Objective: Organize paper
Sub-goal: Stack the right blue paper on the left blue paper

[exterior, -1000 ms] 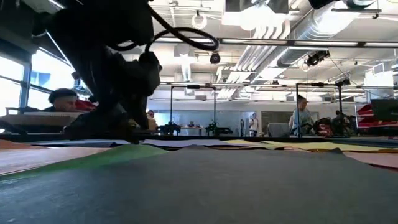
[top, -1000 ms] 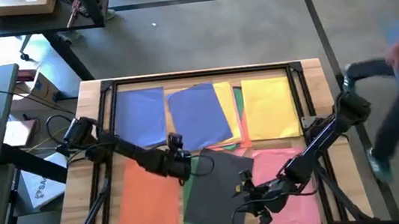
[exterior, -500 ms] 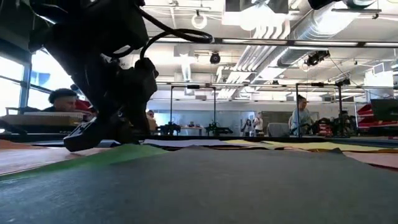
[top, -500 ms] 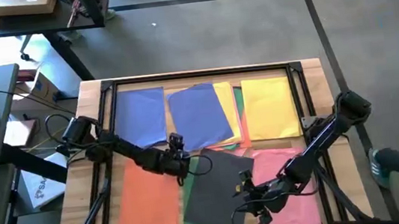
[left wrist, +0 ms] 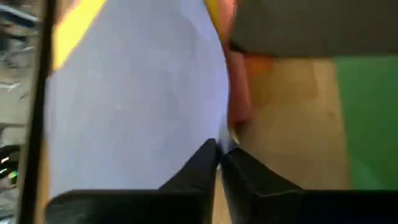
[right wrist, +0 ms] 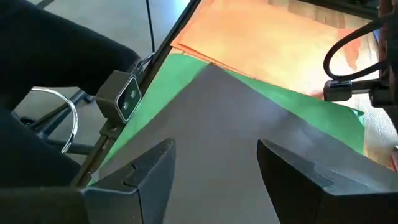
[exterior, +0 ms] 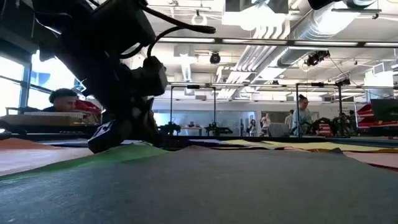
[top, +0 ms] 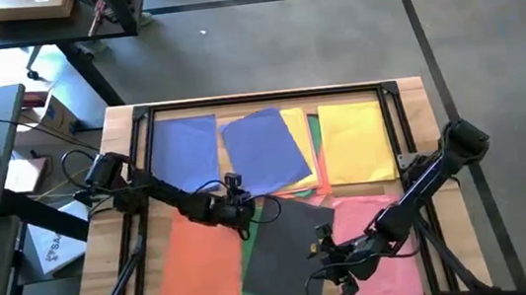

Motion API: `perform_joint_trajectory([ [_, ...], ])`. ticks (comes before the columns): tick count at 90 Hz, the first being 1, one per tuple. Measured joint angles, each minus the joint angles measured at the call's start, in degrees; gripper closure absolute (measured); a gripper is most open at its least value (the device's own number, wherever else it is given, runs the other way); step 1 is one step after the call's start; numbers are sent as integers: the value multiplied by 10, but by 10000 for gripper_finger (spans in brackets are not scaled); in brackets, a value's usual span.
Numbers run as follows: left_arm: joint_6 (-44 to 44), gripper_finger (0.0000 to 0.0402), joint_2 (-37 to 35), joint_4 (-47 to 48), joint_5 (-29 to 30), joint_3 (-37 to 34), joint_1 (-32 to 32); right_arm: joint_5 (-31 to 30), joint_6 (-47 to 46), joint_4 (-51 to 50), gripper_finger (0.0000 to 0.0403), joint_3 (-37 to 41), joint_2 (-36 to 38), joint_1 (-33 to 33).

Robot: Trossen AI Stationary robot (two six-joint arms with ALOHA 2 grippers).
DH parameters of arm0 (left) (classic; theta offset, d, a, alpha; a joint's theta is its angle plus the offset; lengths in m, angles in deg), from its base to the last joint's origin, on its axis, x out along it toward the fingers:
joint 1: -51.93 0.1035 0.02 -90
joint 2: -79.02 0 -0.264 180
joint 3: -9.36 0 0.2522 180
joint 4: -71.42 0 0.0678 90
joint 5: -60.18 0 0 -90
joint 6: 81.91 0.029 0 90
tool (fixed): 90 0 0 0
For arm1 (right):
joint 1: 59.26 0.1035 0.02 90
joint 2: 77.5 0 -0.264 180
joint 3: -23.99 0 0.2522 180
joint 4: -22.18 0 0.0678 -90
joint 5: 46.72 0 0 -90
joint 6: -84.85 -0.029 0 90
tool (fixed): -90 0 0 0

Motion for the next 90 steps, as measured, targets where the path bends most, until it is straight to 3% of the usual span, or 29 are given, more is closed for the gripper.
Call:
perform_joint_trajectory([
  [16, -20, 401, -35, 24, 117, 47, -42, 0, -2, 0, 190, 0, 0, 0],
  [43, -67, 401, -168, 183, 299, 172, -152, 0, -39, -16, 190, 0, 0, 0],
  [52, -85, 401, -211, 181, 356, 216, -215, 6, -65, -21, 190, 0, 0, 8],
  [63, -84, 401, -241, 172, 385, 262, -265, 3, -76, -33, 190, 0, 10, 31],
  [75, -63, 401, -260, 172, 393, 301, -249, -46, -75, -49, 190, 0, 23, 55],
  [90, 14, 401, -266, 192, 383, 315, -149, -108, -77, -74, 190, 0, 36, 67],
])
